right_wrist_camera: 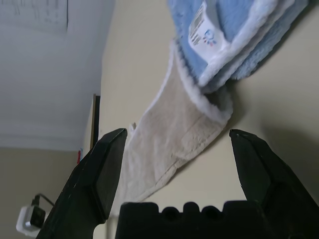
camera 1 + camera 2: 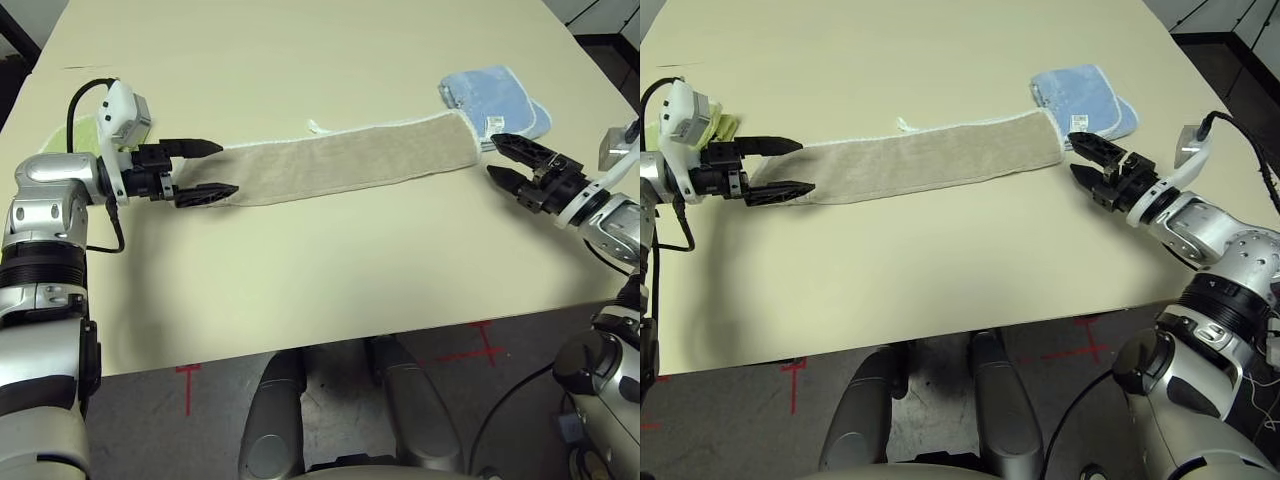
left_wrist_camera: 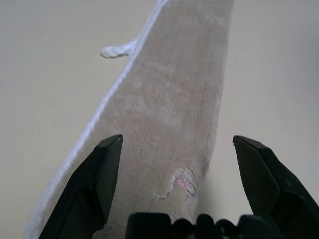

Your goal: Fold the towel and set it aside.

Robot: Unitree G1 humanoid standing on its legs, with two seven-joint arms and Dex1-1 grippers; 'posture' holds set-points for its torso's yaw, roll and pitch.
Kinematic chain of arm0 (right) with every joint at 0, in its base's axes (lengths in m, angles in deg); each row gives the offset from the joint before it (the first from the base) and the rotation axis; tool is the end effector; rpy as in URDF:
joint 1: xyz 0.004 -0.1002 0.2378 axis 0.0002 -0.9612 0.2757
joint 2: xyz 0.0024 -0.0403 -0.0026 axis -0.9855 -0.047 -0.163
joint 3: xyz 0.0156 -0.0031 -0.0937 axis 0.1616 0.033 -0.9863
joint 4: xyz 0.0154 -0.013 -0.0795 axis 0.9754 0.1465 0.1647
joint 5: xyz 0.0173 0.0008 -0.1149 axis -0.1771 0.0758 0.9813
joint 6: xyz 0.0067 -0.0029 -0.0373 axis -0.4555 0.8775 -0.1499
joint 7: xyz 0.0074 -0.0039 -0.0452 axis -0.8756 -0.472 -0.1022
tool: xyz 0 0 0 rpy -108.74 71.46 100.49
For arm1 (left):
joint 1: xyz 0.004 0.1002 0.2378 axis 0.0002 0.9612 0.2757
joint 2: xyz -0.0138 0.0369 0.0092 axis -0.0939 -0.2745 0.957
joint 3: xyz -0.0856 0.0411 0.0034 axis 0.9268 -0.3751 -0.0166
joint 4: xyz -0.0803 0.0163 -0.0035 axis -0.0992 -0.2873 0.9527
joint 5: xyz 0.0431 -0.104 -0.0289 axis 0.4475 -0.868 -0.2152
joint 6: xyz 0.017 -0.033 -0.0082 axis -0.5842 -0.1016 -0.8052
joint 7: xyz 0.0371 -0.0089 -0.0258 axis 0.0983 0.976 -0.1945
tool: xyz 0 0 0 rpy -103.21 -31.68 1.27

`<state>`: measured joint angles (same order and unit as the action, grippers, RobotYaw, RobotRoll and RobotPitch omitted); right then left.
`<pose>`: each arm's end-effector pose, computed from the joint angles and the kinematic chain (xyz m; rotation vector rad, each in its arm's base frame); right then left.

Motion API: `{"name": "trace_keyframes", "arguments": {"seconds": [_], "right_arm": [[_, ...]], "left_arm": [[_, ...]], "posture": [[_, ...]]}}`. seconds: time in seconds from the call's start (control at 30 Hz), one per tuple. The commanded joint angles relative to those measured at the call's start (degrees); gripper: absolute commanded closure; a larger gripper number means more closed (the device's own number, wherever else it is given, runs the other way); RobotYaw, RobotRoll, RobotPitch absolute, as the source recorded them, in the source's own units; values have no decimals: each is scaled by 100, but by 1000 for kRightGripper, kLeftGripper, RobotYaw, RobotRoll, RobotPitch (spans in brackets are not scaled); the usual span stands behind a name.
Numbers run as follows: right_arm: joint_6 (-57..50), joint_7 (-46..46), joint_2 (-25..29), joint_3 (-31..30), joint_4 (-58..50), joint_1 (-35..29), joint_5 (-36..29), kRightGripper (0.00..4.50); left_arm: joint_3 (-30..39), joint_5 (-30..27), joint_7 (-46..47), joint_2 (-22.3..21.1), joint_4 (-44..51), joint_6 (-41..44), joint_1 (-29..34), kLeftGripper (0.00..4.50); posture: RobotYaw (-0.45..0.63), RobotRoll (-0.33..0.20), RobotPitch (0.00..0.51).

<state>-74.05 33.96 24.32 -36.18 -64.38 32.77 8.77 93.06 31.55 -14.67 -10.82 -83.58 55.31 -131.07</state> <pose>0.2803 -0.2917 0.1893 1.0649 0.2077 0.4604 0.3095 0.3227 0.2428 0.4369 0.0842 -1.0409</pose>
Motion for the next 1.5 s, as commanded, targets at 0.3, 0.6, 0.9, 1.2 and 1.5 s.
{"name": "trace_keyframes", "arguments": {"seconds": [0.3,0.6,0.9,1.2,1.5], "right_arm": [[765,86,-39,-728,823,295,375,29],[651,-119,-110,-834,738,457,264,29],[793,-327,-149,-844,515,339,289,2082],[733,-654,-253,-717,6,52,24,4466],[444,-686,-55,-752,-725,-231,-440,4466]], "left_arm": [[189,-203,276,124,408,20,240,8],[168,-147,237,224,284,-86,190,8],[97,-116,215,295,286,-60,82,0],[15,-140,224,284,574,289,-55,0],[1,-191,368,398,692,579,-179,0]], "posture": [[4,0,352],[-2,0,340],[-16,0,327],[-29,0,318],[-48,0,305]]}}
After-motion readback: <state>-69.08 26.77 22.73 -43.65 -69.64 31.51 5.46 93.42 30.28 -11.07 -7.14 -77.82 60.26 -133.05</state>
